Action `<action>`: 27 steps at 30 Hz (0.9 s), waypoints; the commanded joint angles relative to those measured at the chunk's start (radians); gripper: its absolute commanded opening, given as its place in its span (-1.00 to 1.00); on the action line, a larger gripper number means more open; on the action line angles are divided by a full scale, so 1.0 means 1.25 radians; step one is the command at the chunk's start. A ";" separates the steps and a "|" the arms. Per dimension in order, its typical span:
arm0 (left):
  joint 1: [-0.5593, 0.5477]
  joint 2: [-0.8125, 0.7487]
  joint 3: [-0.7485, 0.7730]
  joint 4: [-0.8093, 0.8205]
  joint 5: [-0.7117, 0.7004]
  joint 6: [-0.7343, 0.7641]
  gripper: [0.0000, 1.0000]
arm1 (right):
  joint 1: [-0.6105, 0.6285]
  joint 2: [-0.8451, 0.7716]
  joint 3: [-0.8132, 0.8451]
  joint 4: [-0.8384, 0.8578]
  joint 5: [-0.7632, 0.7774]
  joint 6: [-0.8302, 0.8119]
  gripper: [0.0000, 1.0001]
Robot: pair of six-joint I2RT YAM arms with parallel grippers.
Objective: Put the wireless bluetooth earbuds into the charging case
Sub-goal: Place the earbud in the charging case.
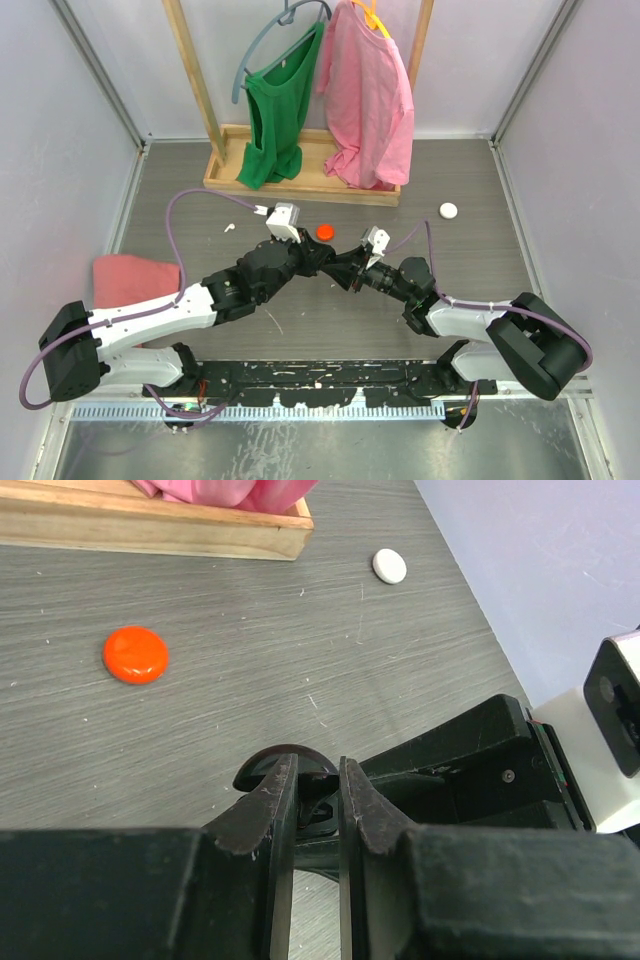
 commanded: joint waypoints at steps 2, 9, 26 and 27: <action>-0.003 -0.007 -0.003 0.068 -0.017 0.025 -0.93 | 0.001 -0.027 0.000 0.063 0.009 0.004 -0.76; -0.004 -0.003 -0.003 0.062 -0.006 0.028 -0.93 | 0.000 -0.028 -0.001 0.064 0.012 0.004 -0.76; -0.004 0.007 -0.020 0.086 0.024 0.024 -0.92 | 0.000 -0.031 -0.003 0.068 0.013 0.006 -0.76; -0.004 0.008 -0.020 0.087 0.024 0.024 -0.92 | -0.001 -0.031 -0.004 0.069 0.011 0.008 -0.76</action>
